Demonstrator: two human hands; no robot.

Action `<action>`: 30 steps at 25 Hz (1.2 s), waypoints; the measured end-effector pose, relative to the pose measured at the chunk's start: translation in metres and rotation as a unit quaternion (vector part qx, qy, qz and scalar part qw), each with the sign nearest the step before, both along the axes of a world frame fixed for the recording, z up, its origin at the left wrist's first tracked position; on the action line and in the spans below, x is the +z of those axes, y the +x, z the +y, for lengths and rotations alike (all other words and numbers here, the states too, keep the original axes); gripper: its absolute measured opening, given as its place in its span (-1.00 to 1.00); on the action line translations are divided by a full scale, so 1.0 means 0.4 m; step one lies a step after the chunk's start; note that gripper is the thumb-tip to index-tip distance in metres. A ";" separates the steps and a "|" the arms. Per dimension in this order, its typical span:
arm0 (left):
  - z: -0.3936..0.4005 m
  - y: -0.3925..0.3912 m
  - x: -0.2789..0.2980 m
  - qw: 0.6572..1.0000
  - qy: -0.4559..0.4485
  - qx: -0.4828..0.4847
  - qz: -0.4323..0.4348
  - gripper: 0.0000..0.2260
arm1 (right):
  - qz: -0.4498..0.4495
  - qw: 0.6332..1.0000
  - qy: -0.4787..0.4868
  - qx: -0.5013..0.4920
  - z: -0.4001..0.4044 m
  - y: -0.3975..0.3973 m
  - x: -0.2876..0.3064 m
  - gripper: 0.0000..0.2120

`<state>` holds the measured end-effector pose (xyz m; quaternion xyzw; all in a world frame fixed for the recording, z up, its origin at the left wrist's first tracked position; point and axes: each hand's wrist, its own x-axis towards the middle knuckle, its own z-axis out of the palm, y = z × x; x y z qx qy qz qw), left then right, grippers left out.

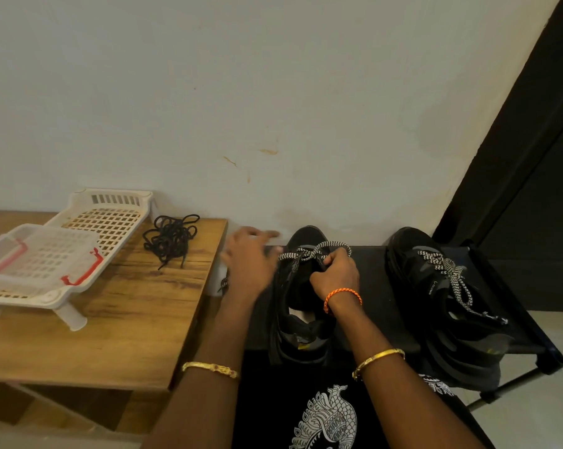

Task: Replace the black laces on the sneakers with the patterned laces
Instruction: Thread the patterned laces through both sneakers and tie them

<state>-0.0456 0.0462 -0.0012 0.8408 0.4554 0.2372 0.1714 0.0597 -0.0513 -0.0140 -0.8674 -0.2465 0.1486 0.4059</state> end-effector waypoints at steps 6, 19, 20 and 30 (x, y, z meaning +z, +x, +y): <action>-0.034 0.057 -0.030 0.996 -0.055 -0.069 0.009 -0.85 | -0.013 1.000 -0.005 0.015 -0.003 0.007 0.000 -0.74; 0.012 -0.046 -0.009 0.977 -0.068 0.198 0.033 -0.68 | 0.024 0.999 0.004 0.035 -0.018 0.022 0.004 -0.78; 0.007 -0.034 -0.012 0.988 -0.056 0.140 0.003 -0.69 | 0.030 0.998 0.000 0.051 -0.019 0.027 0.008 -0.79; -0.032 0.050 -0.044 0.993 -0.049 -0.100 -0.039 -0.85 | 0.061 0.995 0.007 0.084 -0.027 0.041 0.010 -0.79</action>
